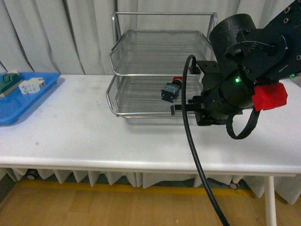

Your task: Place button on rack with both arms

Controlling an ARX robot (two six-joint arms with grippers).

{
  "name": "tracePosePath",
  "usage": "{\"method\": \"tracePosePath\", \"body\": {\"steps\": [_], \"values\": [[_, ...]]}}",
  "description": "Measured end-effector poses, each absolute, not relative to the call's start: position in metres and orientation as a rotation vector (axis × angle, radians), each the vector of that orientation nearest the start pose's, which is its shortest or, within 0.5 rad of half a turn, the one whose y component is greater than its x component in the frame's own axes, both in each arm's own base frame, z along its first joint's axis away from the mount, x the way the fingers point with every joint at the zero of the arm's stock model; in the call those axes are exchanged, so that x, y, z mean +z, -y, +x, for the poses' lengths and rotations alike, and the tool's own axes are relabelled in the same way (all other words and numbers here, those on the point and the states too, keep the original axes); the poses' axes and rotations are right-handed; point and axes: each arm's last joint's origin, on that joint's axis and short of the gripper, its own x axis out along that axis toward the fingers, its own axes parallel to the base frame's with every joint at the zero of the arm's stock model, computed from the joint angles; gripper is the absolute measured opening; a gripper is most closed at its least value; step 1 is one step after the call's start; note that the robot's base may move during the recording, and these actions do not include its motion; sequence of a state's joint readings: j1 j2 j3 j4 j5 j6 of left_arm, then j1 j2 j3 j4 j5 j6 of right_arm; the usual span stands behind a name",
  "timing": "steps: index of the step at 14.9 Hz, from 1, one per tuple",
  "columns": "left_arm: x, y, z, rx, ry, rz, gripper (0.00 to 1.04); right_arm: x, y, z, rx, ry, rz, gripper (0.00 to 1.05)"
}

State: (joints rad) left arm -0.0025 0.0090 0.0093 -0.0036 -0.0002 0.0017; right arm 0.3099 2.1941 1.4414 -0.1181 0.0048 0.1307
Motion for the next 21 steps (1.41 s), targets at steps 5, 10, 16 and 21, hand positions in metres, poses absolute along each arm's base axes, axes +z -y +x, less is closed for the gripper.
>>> {"method": "tracePosePath", "body": {"steps": [5,10,16,21], "values": [[0.166,0.0,0.098,-0.002,-0.003,0.002,0.98,0.124,-0.128,0.469,0.207,-0.818,-0.008,0.02],[0.166,0.0,0.098,-0.002,-0.003,0.002,0.98,0.128,-0.129,0.485,0.202,-0.799,0.01,0.02],[0.166,0.0,0.098,-0.002,-0.003,0.002,0.98,0.148,-0.111,0.426,0.272,-0.782,0.136,0.02],[0.166,0.0,0.098,-0.002,-0.003,0.002,0.98,0.174,-0.094,0.389,0.299,-0.703,0.235,0.02]]}}
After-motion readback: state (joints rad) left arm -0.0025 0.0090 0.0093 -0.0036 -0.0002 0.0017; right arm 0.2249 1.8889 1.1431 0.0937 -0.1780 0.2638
